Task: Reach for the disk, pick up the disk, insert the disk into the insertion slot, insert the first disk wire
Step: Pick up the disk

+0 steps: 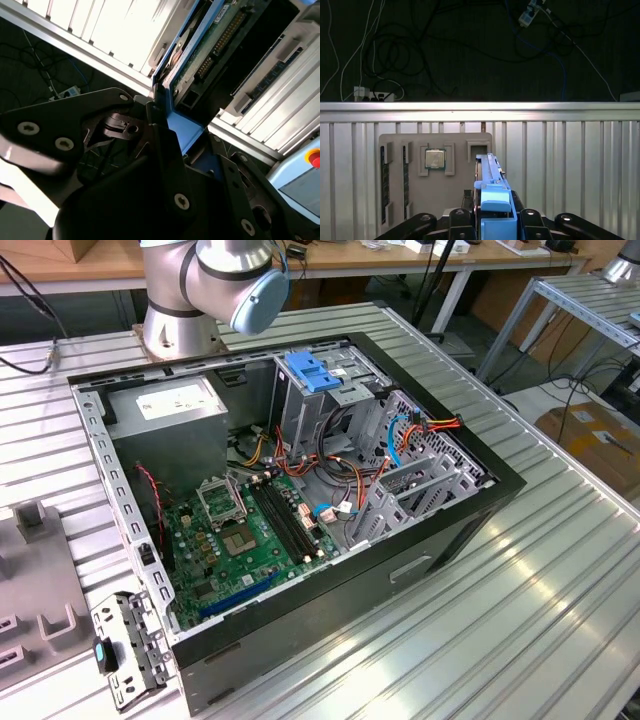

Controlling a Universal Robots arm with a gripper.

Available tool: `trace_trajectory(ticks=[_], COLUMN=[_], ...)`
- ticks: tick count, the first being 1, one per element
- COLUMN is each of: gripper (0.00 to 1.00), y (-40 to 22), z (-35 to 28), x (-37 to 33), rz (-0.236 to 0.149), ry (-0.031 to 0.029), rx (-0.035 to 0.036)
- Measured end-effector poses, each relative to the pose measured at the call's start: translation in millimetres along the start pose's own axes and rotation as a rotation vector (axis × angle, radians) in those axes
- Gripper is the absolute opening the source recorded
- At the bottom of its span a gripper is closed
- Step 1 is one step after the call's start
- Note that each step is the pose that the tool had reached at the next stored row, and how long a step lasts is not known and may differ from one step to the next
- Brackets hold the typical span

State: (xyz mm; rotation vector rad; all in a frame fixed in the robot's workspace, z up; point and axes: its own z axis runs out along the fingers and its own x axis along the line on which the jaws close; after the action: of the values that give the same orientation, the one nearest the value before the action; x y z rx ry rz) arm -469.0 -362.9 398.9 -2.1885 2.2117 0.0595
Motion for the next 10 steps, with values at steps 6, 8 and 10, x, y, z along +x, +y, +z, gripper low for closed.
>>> trace_trajectory(ticks=[6,8,10], gripper=[0.37,0.37,0.37], y=[0.0,0.0,0.0], z=[-4.2,-4.2,-4.4], x=[-0.2,-0.2,-0.2], rz=[0.000,0.000,0.000], ry=[-0.0001,-0.0001,0.0000], rx=[0.0001,0.0002,0.0000])
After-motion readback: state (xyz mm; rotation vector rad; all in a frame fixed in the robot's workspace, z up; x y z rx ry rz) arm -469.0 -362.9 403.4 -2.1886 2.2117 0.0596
